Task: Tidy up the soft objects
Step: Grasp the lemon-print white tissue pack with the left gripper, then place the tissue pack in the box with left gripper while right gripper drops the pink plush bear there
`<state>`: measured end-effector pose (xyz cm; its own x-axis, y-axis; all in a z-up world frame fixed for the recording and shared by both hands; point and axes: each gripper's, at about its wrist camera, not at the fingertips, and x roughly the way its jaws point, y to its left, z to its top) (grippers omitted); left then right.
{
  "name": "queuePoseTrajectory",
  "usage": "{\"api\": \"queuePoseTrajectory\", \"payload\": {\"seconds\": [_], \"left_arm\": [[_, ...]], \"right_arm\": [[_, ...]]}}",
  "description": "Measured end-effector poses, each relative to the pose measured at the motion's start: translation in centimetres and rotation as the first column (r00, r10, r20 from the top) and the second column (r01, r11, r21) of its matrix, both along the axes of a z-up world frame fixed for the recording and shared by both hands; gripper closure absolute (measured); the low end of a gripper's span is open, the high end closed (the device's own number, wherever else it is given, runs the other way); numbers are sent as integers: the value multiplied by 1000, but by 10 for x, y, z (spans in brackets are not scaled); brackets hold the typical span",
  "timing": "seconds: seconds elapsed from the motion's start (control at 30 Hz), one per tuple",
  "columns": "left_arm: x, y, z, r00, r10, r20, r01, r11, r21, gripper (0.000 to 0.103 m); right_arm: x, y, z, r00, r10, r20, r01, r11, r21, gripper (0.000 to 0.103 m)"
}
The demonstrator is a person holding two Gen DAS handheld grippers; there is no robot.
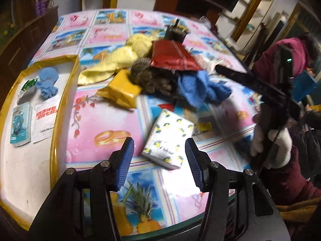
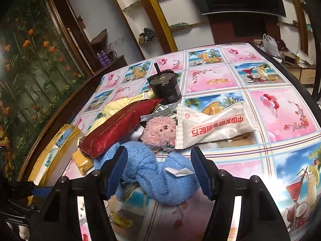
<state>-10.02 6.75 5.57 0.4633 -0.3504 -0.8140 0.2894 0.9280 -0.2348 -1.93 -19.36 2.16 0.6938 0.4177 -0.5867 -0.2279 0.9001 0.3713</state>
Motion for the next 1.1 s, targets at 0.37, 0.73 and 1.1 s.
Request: {"api": "queuePoseTrajectory", "payload": {"seconds": [0.37, 0.73, 1.1], "left_arm": [[25, -55, -44, 980, -195, 21, 189, 968, 164, 35], [18, -24, -19, 994, 30, 106, -28, 999, -17, 51], [-34, 46, 21, 960, 213, 183, -191, 973, -131, 51]], "right_arm": [[1, -7, -3, 998, -69, -7, 69, 997, -30, 37], [3, -14, -5, 993, -118, -12, 117, 992, -55, 37], [6, -11, 1, 993, -114, -15, 113, 991, -75, 37]]}}
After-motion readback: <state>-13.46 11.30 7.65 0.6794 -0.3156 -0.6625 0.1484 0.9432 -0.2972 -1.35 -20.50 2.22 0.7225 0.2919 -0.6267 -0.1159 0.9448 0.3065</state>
